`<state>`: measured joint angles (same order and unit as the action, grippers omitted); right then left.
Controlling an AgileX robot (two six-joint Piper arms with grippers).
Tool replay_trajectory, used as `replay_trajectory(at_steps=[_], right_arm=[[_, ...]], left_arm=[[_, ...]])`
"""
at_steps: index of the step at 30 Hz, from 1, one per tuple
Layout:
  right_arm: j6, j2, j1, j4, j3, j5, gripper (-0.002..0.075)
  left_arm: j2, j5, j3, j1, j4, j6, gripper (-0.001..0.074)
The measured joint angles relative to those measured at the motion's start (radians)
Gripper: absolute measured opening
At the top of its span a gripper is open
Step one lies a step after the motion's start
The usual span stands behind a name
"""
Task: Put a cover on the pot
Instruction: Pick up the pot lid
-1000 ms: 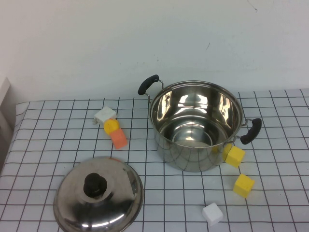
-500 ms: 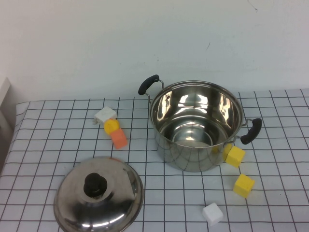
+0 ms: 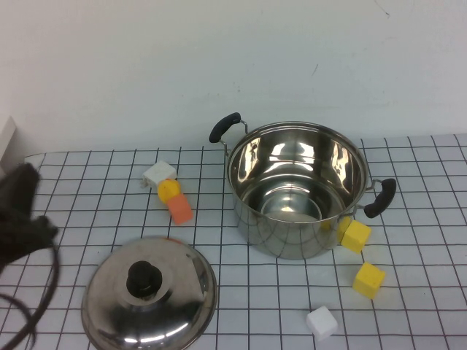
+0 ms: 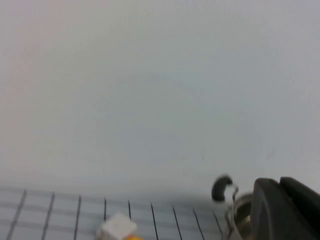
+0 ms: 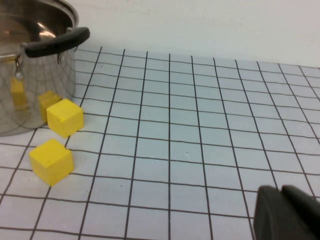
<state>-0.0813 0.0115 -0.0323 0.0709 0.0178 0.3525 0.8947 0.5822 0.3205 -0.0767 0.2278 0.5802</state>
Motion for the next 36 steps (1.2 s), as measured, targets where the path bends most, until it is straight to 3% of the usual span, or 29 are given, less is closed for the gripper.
replay_trajectory(at_steps=[4, 8, 10, 15, 18, 30, 36], right_arm=[[0.000, 0.000, 0.000, 0.000, 0.000, 0.000, 0.0009], [0.000, 0.000, 0.000, 0.000, 0.000, 0.000, 0.0009], [0.000, 0.000, 0.000, 0.000, 0.000, 0.000, 0.0009], [0.000, 0.000, 0.000, 0.000, 0.000, 0.000, 0.0009], [0.000, 0.000, 0.000, 0.000, 0.000, 0.000, 0.0009], [0.000, 0.000, 0.000, 0.000, 0.000, 0.000, 0.0009], [0.000, 0.000, 0.000, 0.000, 0.000, 0.000, 0.0009]], left_arm=[[0.219, 0.161, 0.000, 0.000, 0.047, 0.038, 0.0003], [0.417, 0.325, 0.006, 0.000, 0.098, -0.066, 0.0065], [0.493, 0.356, 0.009, 0.000, 0.109, -0.103, 0.0127], [0.654, 0.388, 0.010, 0.000, 0.130, -0.126, 0.0368], [0.718, 0.407, 0.012, 0.000, 0.166, -0.159, 0.0450], [0.924, 0.415, 0.073, -0.002, 0.197, -0.299, 0.0489], [1.016, 0.415, 0.085, -0.061, 0.131, -0.368, 0.0489]])
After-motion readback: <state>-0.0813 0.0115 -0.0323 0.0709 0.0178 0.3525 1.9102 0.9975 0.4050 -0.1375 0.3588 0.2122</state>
